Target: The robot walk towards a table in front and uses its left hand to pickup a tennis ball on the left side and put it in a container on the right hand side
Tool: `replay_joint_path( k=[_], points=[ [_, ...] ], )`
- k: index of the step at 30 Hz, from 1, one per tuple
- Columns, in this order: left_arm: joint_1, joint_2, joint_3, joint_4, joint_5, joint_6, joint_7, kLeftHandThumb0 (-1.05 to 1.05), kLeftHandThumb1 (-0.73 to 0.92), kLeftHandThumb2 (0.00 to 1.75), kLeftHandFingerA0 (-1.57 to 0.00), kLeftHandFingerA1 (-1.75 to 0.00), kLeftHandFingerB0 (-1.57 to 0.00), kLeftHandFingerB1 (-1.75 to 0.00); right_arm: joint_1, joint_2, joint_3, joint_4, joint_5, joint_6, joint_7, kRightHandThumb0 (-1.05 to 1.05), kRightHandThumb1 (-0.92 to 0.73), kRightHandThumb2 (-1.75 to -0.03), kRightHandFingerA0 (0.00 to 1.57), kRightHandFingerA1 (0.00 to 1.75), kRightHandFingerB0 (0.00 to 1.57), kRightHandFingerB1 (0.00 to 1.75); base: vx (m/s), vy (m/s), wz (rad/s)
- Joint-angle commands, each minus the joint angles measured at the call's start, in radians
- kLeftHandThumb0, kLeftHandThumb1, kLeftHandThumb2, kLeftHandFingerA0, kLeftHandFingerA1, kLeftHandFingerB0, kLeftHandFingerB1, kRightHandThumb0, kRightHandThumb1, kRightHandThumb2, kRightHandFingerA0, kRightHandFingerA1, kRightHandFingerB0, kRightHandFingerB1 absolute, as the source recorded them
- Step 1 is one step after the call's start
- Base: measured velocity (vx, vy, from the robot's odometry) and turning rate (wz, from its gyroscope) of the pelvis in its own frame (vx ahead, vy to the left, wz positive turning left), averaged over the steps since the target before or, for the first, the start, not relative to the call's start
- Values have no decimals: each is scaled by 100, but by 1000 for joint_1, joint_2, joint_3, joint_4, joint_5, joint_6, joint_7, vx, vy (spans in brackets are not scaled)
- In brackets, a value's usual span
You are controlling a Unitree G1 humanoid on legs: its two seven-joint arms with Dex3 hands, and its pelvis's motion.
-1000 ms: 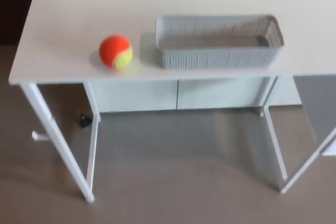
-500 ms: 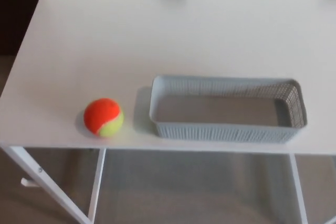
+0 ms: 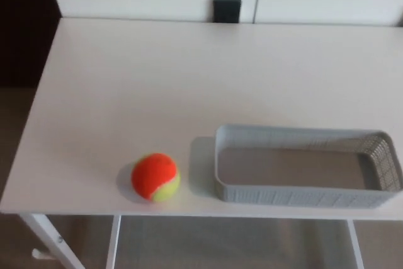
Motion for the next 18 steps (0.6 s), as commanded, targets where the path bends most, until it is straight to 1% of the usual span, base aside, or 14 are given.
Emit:
replay_joint_path(
  k=[1, 6, 8, 9, 10, 11, 12, 13, 14, 15, 16, 17, 18],
  points=[
    [0, 12, -10, 22, 22, -19, -10, -14, 65, 59, -66, -43, -38, -35, 6, -12, -4, -1, -2, 22, -5, -44, -50, -75, 67, 56, 44, 47, 0, 0, 0],
    [1, 17, -17, 19, 19, -13, -18, -14, 64, 59, -67, -43, -39, -35, 6, -13, -3, 5, -5, 13, -7, -44, -50, -74, 68, 56, 43, 47, 33, -27, 3],
    [10, 23, -27, 4, 27, -12, -20, -16, 64, 59, -66, -43, -37, -35, 2, -14, -1, 11, -10, 11, -10, -44, -50, -74, 69, 56, 44, 47, 14, -84, 7],
    [23, 26, -37, -18, 37, -15, -18, -16, 64, 59, -66, -43, -37, -35, 2, -15, 2, 15, -12, 6, -10, -44, -50, -75, 68, 56, 44, 47, 121, -128, -31],
    [32, 26, -43, -32, 39, -10, -18, -21, 64, 59, -69, -43, -38, -35, 1, -17, 3, 15, -12, 11, -8, -44, -50, -75, 68, 56, 45, 47, 113, -30, 23],
    [36, 26, -46, -39, 39, -7, -18, -21, 64, 59, -69, -43, -38, -35, 0, -19, 4, 15, -12, 14, -8, -44, -50, -75, 68, 56, 45, 47, 99, -37, 3],
    [51, 31, -53, -57, 12, -8, -76, -16, 69, 60, -61, -41, -39, -35, -6, -16, 4, 32, -6, 10, -5, -44, -51, -75, 69, 56, 45, 47, 105, -32, -2],
    [57, 29, -59, -68, 6, -14, -92, -18, 68, 60, -62, -42, -42, -35, -9, -16, 3, 36, -5, 9, -4, -44, -51, -75, 69, 56, 45, 47, 19, -110, -1],
    [63, 26, -64, -80, 1, -21, -105, -18, 68, 60, -62, -42, -42, -35, -11, -18, 2, 39, -4, 8, -4, -44, -51, -75, 69, 56, 45, 47, 0, 0, 0],
    [80, 27, -75, -112, -13, -24, -140, -23, 63, 59, -58, -40, -42, -35, -13, -20, 3, 40, -4, 8, -3, -44, -51, -75, 68, 56, 45, 47, 30, -32, -8],
    [100, 28, -88, -149, -29, -25, -181, -23, 63, 59, -58, -40, -42, -35, -14, -21, 4, 41, -6, 8, -2, -44, -51, -75, 68, 56, 45, 47, 5, -10, -8],
    [140, 30, -110, -220, -51, -24, -224, -25, 62, 59, -51, -38, -39, -34, -13, -21, 5, 37, -5, 9, -1, -44, -50, -75, 68, 56, 45, 47, -3, 5, -6],
    [186, 33, -134, -301, -75, -20, -268, -25, 62, 59, -51, -38, -39, -34, -11, -20, 5, 31, -4, 11, -1, -44, -50, -75, 68, 56, 45, 47, 0, 0, 0]
  ],
)
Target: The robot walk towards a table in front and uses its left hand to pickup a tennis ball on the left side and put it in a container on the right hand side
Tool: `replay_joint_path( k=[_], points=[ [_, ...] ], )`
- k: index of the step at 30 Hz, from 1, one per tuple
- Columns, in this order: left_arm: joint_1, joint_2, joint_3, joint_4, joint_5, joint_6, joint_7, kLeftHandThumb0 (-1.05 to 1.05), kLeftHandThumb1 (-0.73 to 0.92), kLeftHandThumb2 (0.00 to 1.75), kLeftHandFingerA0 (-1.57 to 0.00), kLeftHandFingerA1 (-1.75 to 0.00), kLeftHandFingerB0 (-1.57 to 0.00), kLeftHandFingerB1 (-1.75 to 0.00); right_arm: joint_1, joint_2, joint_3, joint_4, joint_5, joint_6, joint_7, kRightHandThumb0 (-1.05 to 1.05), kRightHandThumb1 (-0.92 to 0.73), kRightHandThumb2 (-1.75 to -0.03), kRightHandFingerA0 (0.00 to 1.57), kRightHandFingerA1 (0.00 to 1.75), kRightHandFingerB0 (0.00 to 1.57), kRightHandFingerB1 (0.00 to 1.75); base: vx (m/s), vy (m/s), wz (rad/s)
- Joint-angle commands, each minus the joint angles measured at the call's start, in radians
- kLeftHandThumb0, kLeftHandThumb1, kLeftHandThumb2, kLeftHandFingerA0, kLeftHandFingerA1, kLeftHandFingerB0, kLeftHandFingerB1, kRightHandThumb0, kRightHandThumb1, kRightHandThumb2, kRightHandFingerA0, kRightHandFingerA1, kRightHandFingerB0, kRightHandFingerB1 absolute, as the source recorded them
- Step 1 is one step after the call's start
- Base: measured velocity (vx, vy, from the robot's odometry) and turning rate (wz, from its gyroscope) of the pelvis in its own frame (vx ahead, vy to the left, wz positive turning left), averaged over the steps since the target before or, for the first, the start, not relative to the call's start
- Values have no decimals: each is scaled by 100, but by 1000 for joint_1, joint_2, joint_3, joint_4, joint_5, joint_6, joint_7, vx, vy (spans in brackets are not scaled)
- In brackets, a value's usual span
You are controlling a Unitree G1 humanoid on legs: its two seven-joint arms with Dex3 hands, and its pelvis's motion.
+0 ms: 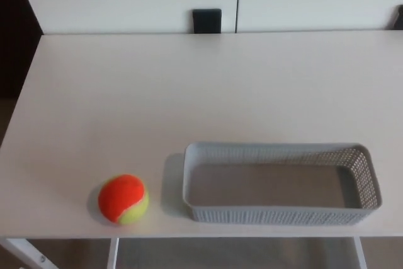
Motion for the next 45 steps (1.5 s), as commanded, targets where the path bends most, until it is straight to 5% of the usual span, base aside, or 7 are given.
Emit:
replay_joint_path(
  k=[1, 18, 25, 32, 33, 40, 45],
  points=[
    [153, 28, -78, -302, -106, 15, -201, -23, 63, 59, -50, -38, -36, -34, -4, -8, 3, -8, -5, 15, 0, -44, -51, -75, 67, 56, 44, 47, 7, 89, -15],
    [415, 174, -113, -691, -113, -256, -393, -50, 59, 58, -51, -37, -34, -32, -2, -12, 3, -14, -1, 30, 5, -37, -59, -57, 72, 45, 47, 36, 6, 55, 3],
    [562, 260, -20, -943, -315, -285, -534, -47, 55, 57, -43, -37, -30, -32, -6, -15, 4, -11, -1, 31, 6, -46, -51, -76, 68, 57, 43, 47, 0, 0, 0],
    [641, 240, 70, -1204, -627, -411, -647, -43, 59, 58, -40, -39, -29, -33, -17, -24, 5, -7, -2, 38, 15, -38, -59, -58, 71, 45, 47, 37, 0, 0, 0],
    [629, 238, 85, -1244, -661, -420, -636, -49, 52, 76, -28, -47, -21, -42, -18, -24, 4, -8, 1, 40, 17, -39, -59, -58, 71, 46, 47, 37, 0, 0, 0],
    [405, 232, 96, -1381, -678, -503, -325, -42, 48, 54, -35, -38, -24, -30, -17, -20, -1, -6, 12, 46, 24, -48, -50, -76, 67, 57, 43, 48, 0, 0, 0],
    [86, 101, 142, -1339, -279, -260, -72, -36, 45, 62, -21, -37, -18, -33, -24, -30, 14, 13, -13, 24, 22, -47, -51, -77, 64, 57, 42, 48, 0, 0, 0]
  ],
)
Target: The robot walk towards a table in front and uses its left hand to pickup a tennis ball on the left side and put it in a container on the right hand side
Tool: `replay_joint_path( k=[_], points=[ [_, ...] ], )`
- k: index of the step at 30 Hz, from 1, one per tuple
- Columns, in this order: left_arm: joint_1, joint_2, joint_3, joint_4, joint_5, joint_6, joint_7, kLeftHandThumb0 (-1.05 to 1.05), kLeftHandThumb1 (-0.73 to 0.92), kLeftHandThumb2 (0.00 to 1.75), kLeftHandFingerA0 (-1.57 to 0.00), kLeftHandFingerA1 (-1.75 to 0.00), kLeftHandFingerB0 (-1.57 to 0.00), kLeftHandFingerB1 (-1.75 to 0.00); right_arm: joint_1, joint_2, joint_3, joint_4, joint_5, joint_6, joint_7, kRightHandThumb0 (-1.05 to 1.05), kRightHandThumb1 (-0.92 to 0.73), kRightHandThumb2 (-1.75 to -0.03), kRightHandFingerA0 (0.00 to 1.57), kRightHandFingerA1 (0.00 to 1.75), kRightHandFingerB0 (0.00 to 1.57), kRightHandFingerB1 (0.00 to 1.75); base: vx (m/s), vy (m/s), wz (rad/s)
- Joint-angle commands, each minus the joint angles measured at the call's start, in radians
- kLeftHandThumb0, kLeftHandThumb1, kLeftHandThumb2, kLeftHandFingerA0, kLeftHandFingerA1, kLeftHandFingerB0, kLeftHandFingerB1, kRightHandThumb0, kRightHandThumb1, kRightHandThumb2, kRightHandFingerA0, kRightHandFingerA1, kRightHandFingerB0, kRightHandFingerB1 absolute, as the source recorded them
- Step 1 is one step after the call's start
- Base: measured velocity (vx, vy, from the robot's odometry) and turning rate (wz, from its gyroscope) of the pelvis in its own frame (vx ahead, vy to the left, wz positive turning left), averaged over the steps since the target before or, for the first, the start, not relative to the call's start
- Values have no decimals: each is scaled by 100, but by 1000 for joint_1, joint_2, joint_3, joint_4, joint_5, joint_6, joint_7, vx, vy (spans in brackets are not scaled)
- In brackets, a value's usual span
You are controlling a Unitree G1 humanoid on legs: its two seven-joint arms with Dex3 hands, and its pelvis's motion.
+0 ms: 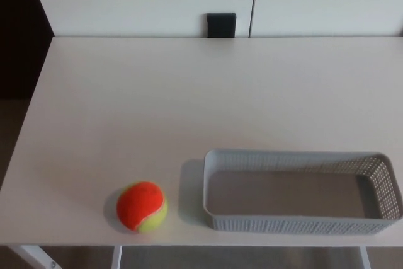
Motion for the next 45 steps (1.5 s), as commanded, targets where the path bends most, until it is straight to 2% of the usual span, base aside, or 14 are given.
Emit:
replay_joint_path(
  k=[1, 14, 17, 18, 19, 25, 26, 28, 30, 31, 33, 34, 40, 45],
  points=[
    [-417, -119, 12, -128, 216, 25, 329, -30, 49, 55, -26, -36, -19, -28, -3, -33, 6, 3, -14, 8, 16, -47, -51, -77, 64, 57, 42, 48, 0, 0, 0],
    [-749, -204, -114, 327, 700, -53, 367, -34, 47, 55, -31, -38, -25, -31, -10, -27, 4, -7, -2, 25, 25, -45, -51, -76, 67, 57, 46, 49, 0, 0, 0],
    [-751, -191, -145, 402, 768, -64, 375, -41, 41, 62, -25, -40, -25, -38, -9, -29, 6, -14, -2, 29, 32, -44, -50, -76, 66, 57, 48, 49, 0, 0, 0],
    [-747, -183, -162, 437, 796, -70, 377, -21, 29, 85, -12, -54, -12, -52, -9, -31, 7, -11, -3, 29, 35, -44, -51, -76, 67, 57, 48, 49, 0, 0, 0],
    [-745, -177, -175, 463, 819, -78, 380, -21, 29, 85, -12, -54, -12, -52, -9, -33, 7, -7, -3, 25, 36, -44, -51, -76, 67, 57, 48, 49, 0, 0, 0],
    [-732, -142, -241, 555, 903, -51, 406, -22, 28, 84, -8, -52, -6, -50, -17, -36, 11, 8, -8, 14, 42, -44, -51, -77, 68, 57, 48, 49, 0, 0, 0],
    [-732, -140, -248, 569, 911, -54, 410, -37, 40, 58, -15, -39, -17, -32, -18, -37, 12, 8, -10, 14, 41, -44, -51, -76, 68, 57, 48, 49, 0, 0, 0],
    [-735, -137, -261, 596, 935, -61, 431, -32, 42, 53, -17, -35, -20, -29, -19, -38, 14, -1, -13, 27, 40, -45, -51, -76, 67, 56, 47, 49, 0, 0, 0],
    [-740, -133, -276, 626, 969, -61, 458, -39, 39, 59, -15, -39, -17, -32, -19, -37, 12, -9, -7, 36, 44, -44, -51, -76, 67, 56, 47, 49, 0, 0, 0],
    [-743, -128, -290, 645, 996, -48, 476, -25, 28, 83, -3, -51, 0, -47, -20, -37, 12, -10, -5, 38, 46, -44, -51, -76, 65, 56, 47, 49, 0, 0, 0],
    [-747, -118, -312, 675, 1039, -36, 504, -25, 27, 82, -3, -52, 0, -48, -23, -36, 11, -1, -3, 31, 45, -44, -51, -76, 66, 56, 47, 49, 0, 0, 0],
    [-748, -114, -317, 685, 1049, -39, 513, -45, 32, 62, -6, -33, -10, -29, -28, -36, 11, 11, -3, 26, 46, -44, -51, -76, 66, 56, 46, 48, 0, 0, 0],
    [-747, -72, -370, 744, 1111, -23, 527, -43, 32, 68, 0, -20, 0, -11, -29, -37, 13, -4, -1, 45, 50, -44, -51, -76, 66, 56, 46, 48, 0, 0, 0],
    [-749, -52, -402, 761, 1158, -6, 547, -37, 30, 68, 0, -24, -1, -17, -41, -36, 16, 28, -6, 24, 45, -44, -51, -76, 68, 57, 46, 49, 0, 0, 0]
  ],
)
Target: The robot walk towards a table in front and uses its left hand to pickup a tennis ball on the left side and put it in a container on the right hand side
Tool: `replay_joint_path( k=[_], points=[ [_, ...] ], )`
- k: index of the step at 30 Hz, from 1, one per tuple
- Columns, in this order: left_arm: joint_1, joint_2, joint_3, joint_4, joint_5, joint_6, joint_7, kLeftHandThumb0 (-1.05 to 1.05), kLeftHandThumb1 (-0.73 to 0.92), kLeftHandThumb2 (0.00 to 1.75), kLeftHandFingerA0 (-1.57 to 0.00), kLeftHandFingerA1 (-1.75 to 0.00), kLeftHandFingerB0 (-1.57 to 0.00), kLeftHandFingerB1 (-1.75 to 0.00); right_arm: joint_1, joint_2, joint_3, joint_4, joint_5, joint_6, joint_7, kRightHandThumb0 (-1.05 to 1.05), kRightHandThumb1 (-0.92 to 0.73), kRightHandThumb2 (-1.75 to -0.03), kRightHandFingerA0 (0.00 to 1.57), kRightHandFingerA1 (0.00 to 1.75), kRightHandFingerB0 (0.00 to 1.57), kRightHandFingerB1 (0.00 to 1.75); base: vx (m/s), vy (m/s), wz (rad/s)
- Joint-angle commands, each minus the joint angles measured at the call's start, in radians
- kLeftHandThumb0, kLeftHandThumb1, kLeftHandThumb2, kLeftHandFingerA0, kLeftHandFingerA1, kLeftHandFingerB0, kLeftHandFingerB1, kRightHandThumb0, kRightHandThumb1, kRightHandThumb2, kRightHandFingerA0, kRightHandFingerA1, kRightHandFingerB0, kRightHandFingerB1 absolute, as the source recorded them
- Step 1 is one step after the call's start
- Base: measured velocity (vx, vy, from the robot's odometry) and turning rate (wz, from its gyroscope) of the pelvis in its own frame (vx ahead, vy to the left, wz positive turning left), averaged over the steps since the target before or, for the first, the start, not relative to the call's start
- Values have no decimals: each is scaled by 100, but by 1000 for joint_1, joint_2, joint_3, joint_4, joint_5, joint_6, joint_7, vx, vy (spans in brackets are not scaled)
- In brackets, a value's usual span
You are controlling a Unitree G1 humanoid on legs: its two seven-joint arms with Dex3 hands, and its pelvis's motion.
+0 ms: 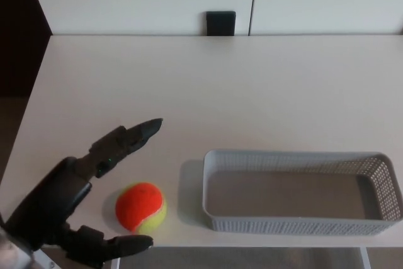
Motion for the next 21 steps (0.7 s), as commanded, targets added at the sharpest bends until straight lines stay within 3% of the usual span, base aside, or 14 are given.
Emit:
replay_joint_path(
  k=[1, 6, 12, 13, 14, 15, 21],
  points=[
    [-34, 103, -119, 182, 506, -4, 227, -40, 31, 68, 0, -20, -1, -15, -17, -38, 3, 33, -6, 16, 29, -43, -51, -75, 68, 57, 46, 49, 0, 0, 0],
    [-42, 97, -146, 228, 531, 22, 280, -38, 30, 66, 0, -16, -3, -16, -9, -40, 8, 10, -5, 25, 36, -43, -51, -75, 69, 57, 46, 49, 0, 0, 0],
    [-54, 67, -163, 296, 564, 9, 397, -35, 29, 66, -1, -29, -5, -25, -7, -48, 14, 5, -10, 30, 39, -45, -51, -76, 67, 57, 45, 48, 0, 0, 0],
    [-56, 57, -164, 306, 571, 12, 425, -37, 31, 59, -7, -32, -11, -22, -7, -48, 15, 6, -10, 30, 39, -45, -51, -76, 67, 57, 46, 49, 0, 0, 0],
    [-55, 45, -164, 310, 579, 24, 450, -33, 26, 64, -7, -43, 0, -35, -7, -49, 16, 3, -11, 32, 39, -45, -51, -76, 67, 57, 46, 49, 0, 0, 0],
    [-55, 31, -165, 315, 589, 39, 480, -20, 26, 80, -2, -50, 0, -48, -6, -50, 18, -2, -14, 36, 38, -45, -52, -76, 67, 57, 45, 49, 0, 0, 0],
    [-65, -5, -166, 344, 598, 57, 555, -20, 32, 84, -3, -50, 0, -48, -12, -52, 21, 6, -14, 30, 41, -45, -51, -76, 68, 57, 46, 49, 0, 0, 0]
  ],
)
